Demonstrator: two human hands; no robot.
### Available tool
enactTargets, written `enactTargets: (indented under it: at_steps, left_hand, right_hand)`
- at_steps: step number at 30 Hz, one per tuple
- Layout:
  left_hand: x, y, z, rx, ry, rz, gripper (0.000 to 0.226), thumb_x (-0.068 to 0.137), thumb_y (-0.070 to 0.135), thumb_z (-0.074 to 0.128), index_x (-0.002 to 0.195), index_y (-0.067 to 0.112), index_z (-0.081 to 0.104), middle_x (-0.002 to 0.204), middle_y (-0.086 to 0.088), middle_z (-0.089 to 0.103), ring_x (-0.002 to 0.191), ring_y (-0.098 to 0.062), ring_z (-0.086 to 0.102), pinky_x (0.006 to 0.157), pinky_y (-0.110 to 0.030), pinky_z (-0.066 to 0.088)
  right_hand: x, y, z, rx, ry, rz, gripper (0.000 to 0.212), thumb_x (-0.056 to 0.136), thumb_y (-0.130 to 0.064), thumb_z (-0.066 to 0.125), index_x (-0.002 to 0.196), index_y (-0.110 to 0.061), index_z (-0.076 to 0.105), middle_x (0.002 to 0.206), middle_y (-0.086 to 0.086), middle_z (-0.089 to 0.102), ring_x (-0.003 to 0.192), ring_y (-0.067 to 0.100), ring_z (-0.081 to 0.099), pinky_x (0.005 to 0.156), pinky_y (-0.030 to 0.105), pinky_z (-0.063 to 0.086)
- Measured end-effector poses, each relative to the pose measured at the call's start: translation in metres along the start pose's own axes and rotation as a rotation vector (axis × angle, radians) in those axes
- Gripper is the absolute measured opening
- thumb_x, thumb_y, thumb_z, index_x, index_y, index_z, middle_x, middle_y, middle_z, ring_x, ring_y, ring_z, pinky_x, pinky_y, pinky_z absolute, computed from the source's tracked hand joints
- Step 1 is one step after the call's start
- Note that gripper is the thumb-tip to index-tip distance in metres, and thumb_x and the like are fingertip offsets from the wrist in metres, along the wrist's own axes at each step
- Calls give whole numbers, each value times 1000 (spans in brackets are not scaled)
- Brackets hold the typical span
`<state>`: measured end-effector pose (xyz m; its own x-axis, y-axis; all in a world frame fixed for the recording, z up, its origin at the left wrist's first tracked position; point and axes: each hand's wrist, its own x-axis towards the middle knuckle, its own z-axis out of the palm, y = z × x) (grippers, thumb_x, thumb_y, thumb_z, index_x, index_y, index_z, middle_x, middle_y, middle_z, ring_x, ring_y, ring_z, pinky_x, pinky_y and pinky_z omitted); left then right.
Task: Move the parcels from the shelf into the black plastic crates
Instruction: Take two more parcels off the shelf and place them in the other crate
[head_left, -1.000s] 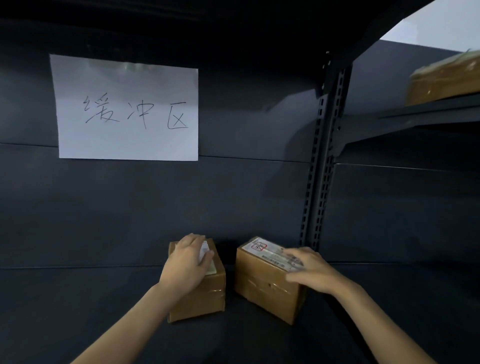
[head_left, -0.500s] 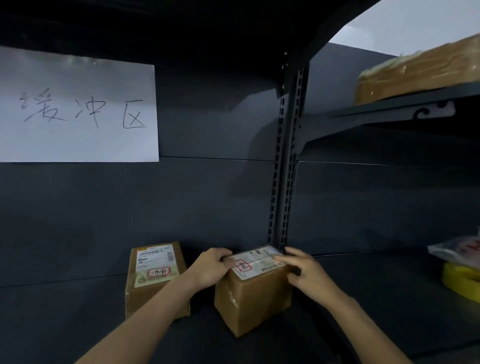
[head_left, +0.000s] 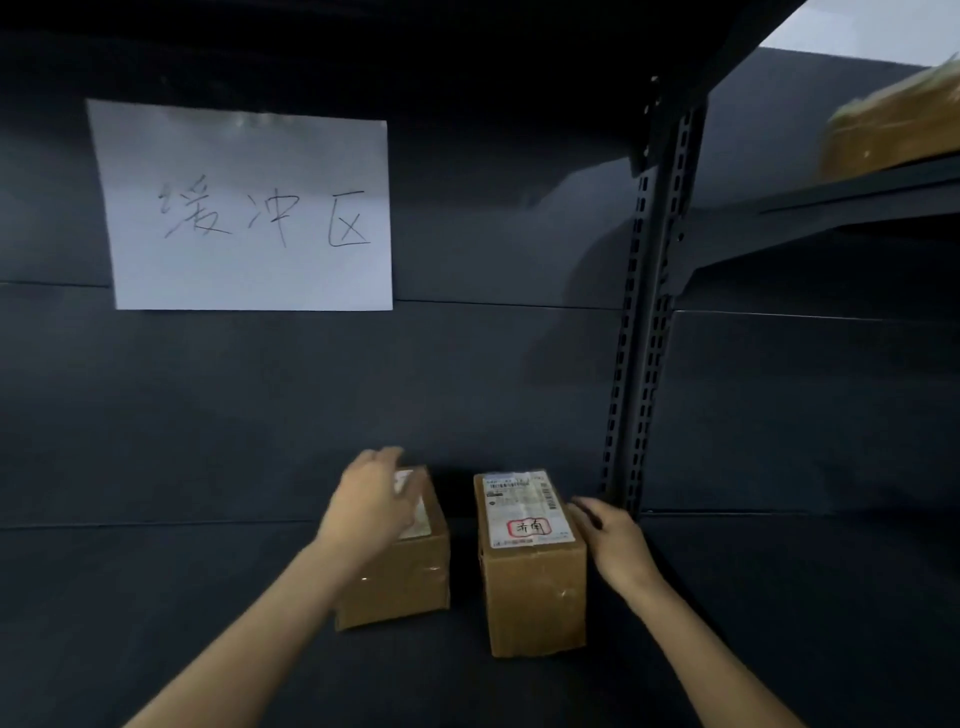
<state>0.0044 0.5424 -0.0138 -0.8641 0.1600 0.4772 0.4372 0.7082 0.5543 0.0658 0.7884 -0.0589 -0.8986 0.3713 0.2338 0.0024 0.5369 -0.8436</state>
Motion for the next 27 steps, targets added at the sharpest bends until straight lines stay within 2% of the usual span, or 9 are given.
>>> enactTargets:
  at_steps: [4,7,9,11,13,17,20,23,27]
  left_hand:
    - [2,-51,-17,17,-68,-301,56,94,32,49,138,1,38,138,-19,47,127,-32,44,103,-36,35]
    - [-8,-72,-15,-200,-150,-486,54,94,33,50,136,1,42,140,-17,46,129,-30,43,105,-35,33]
    - [-13,-81,-13,-405,-189,-549,39,95,28,48,119,0,59,123,-19,60,113,-31,56,99,-39,40]
    - [-17,-84,-13,-610,-184,-610,36,97,28,45,109,0,64,98,-16,67,89,-28,61,81,-38,44]
    - [-19,-85,-14,-765,-190,-666,36,98,28,42,110,3,63,98,-16,69,85,-27,62,76,-37,45]
    - [-21,-87,-16,-862,-229,-698,33,96,31,43,116,11,62,107,-14,70,103,-34,64,96,-48,48]
    - [-19,-90,-19,-898,-207,-607,35,95,26,47,129,17,54,111,-10,69,103,-28,65,95,-48,49]
    - [-18,-91,-23,-917,-167,-516,39,95,20,47,133,21,47,112,-6,69,102,-23,65,89,-39,50]
    - [-20,-89,-31,-911,-122,-418,36,95,11,40,121,33,52,103,1,72,98,-22,67,84,-40,51]
  right_hand:
    - [-1,-11,14,272,-139,101,31,92,-48,46,90,-29,70,88,-8,74,90,8,66,80,26,48]
    - [5,-14,31,363,-174,188,34,89,-50,49,84,-26,71,72,-10,74,79,5,66,77,25,46]
    - [9,-19,42,405,-174,241,34,89,-50,50,81,-23,70,65,-9,73,69,2,65,65,22,44]
    - [16,-23,50,422,-172,277,36,89,-49,51,85,-19,70,67,-5,73,70,8,67,60,23,44]
    - [21,-26,57,418,-166,305,37,89,-49,51,85,-16,69,64,-4,73,70,12,66,59,25,45]
    - [24,-29,64,352,-218,303,49,89,-57,43,89,-17,72,86,5,74,87,18,65,88,36,46]
    - [22,-30,60,374,-305,263,53,81,-66,42,93,-25,73,99,3,73,104,20,61,107,42,34]
    - [20,-32,56,492,-399,251,50,72,-64,51,99,-28,73,106,1,73,111,21,61,111,44,31]
    - [14,-39,57,557,-427,257,45,74,-59,53,103,-30,72,109,-1,72,111,20,61,110,45,32]
